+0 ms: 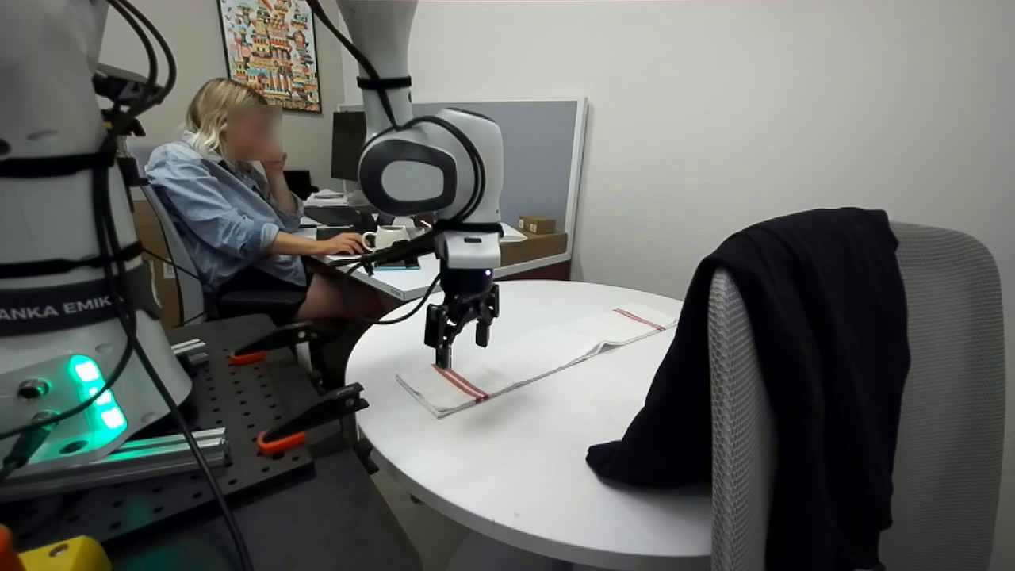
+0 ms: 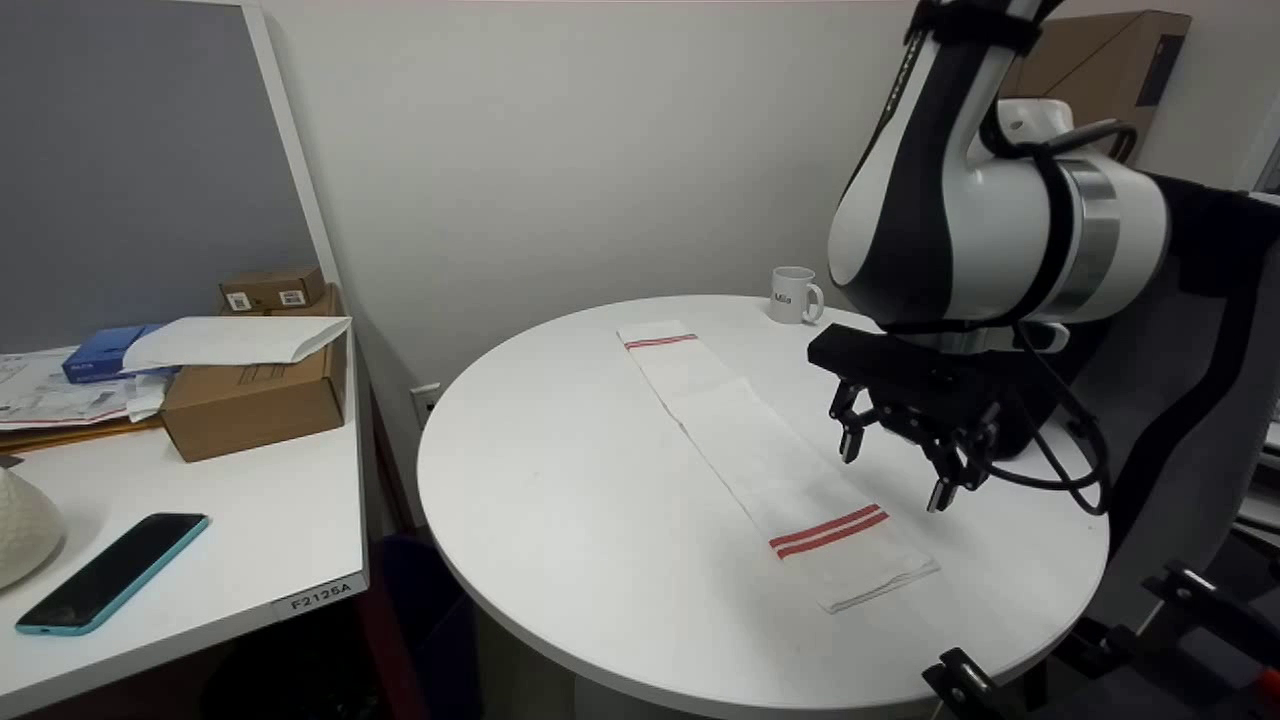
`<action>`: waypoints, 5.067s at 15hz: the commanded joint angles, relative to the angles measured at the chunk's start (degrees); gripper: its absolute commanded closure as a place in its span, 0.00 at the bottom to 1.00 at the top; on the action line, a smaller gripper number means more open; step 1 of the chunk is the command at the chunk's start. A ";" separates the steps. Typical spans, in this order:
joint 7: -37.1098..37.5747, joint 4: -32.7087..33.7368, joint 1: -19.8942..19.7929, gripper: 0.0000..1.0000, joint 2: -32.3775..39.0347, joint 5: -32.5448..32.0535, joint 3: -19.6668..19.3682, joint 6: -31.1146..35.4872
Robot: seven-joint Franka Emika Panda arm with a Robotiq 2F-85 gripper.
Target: Fold the towel
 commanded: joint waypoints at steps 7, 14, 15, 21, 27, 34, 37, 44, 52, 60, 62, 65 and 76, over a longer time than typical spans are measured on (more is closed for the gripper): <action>-3.40 2.49 -1.74 0.00 11.84 3.18 4.40 7.57; -4.90 1.17 -2.38 0.10 13.90 2.78 5.11 11.54; -5.07 1.16 -2.53 0.26 13.93 2.77 5.20 11.83; -5.93 0.78 -2.41 0.72 13.67 2.82 5.03 13.36; -6.81 -2.56 -3.91 1.00 8.93 2.37 6.82 15.33; -6.73 -4.99 -10.36 1.00 -3.18 1.05 12.59 12.01; -9.07 -4.98 -15.06 1.00 -9.30 2.43 17.61 10.33; -11.40 -6.60 -33.72 1.00 -19.42 6.58 43.76 9.22; -11.66 -4.53 -50.54 1.00 -13.83 7.66 63.51 18.48; -11.59 -4.96 -80.49 1.00 -6.86 -8.56 85.37 27.02; -12.05 -5.25 -88.29 1.00 -6.23 -11.58 91.53 27.55; -13.47 -5.23 -99.84 1.00 -4.56 -14.64 100.92 26.92; -19.92 -5.32 -138.00 1.00 5.69 -12.57 135.90 20.96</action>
